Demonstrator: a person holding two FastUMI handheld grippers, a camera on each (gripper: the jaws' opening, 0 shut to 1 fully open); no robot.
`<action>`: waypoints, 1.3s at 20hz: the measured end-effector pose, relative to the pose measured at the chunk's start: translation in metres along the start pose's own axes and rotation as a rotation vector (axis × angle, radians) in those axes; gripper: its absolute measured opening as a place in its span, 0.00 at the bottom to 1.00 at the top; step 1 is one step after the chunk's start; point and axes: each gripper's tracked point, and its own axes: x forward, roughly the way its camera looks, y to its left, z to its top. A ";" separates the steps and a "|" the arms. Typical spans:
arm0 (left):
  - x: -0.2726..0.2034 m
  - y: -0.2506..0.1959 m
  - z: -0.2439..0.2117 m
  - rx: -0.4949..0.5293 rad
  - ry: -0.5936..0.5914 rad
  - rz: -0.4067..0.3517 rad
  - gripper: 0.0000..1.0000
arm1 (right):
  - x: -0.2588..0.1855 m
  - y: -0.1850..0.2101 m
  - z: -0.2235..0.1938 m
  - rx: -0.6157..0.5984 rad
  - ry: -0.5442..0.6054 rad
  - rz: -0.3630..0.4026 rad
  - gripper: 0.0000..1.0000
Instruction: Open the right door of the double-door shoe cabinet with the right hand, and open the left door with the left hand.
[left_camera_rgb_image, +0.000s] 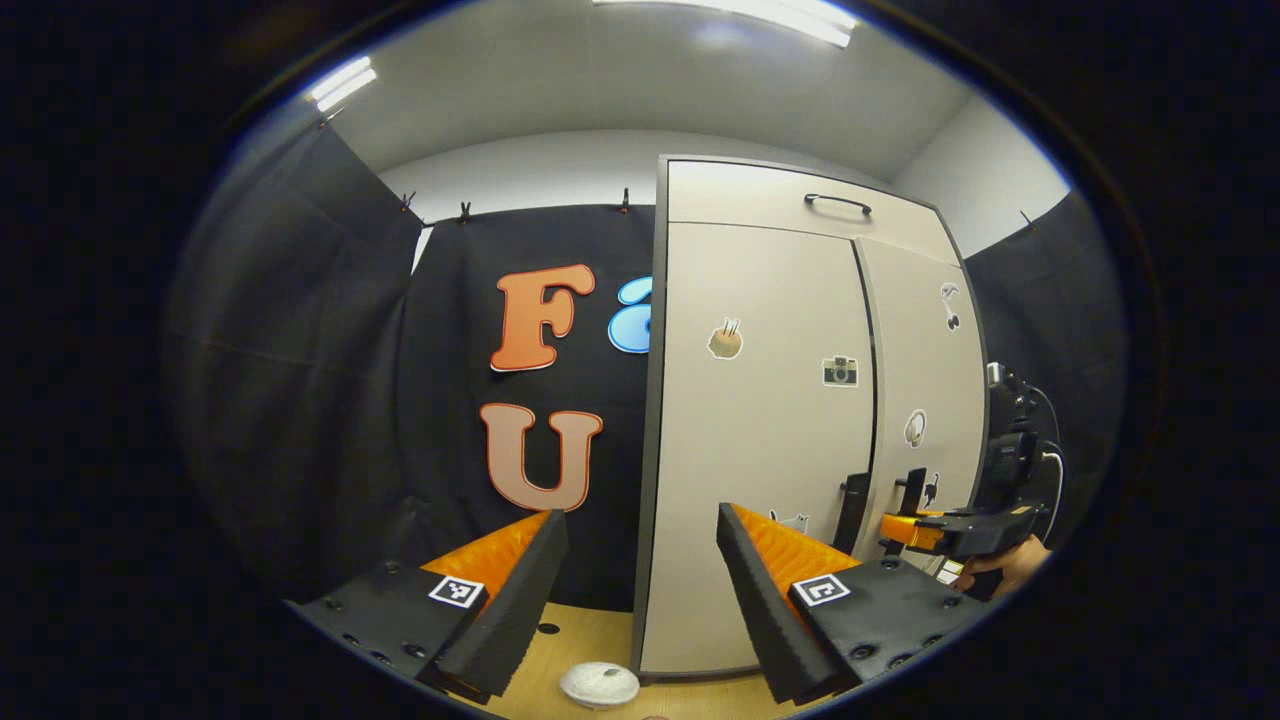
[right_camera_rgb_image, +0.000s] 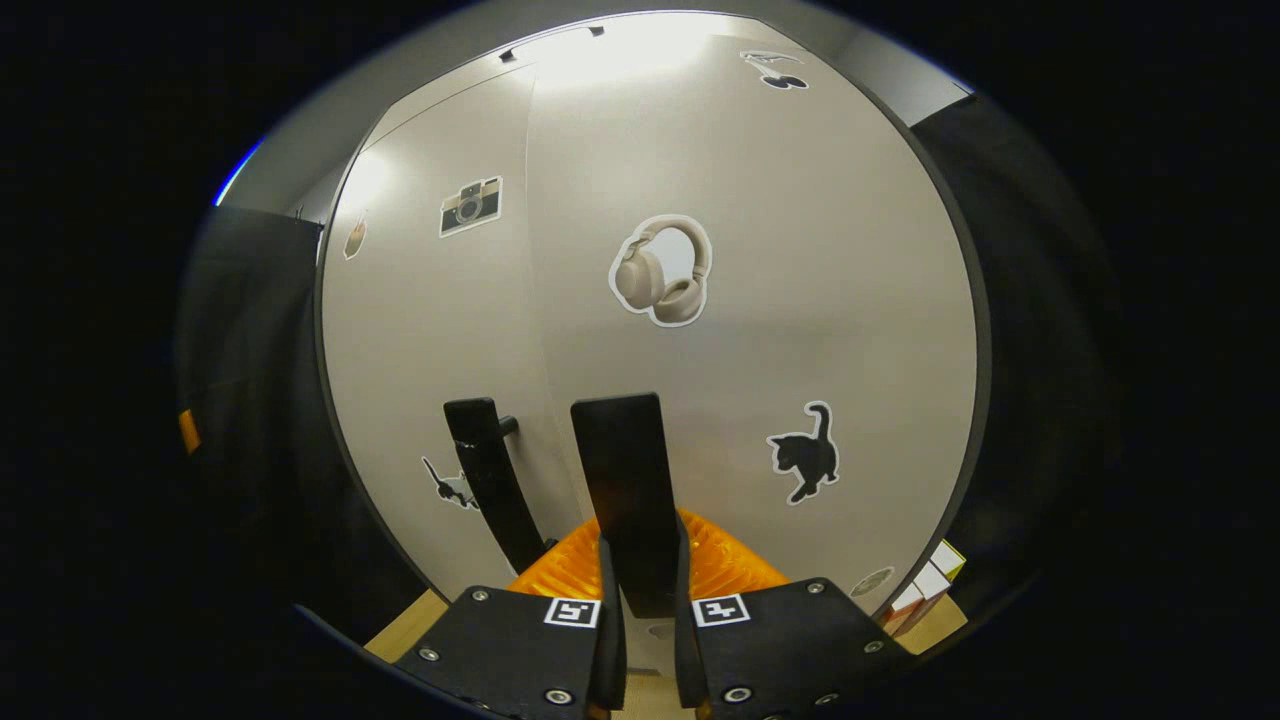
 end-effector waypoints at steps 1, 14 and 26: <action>-0.002 -0.003 0.001 -0.004 -0.001 0.000 0.96 | -0.006 0.000 -0.001 0.000 0.003 0.010 0.19; -0.007 -0.052 0.005 -0.016 -0.003 -0.014 0.95 | -0.062 -0.016 -0.002 -0.004 -0.010 0.061 0.19; 0.017 -0.069 -0.010 -0.027 0.002 -0.038 0.95 | -0.085 -0.030 -0.001 -0.006 -0.003 0.068 0.19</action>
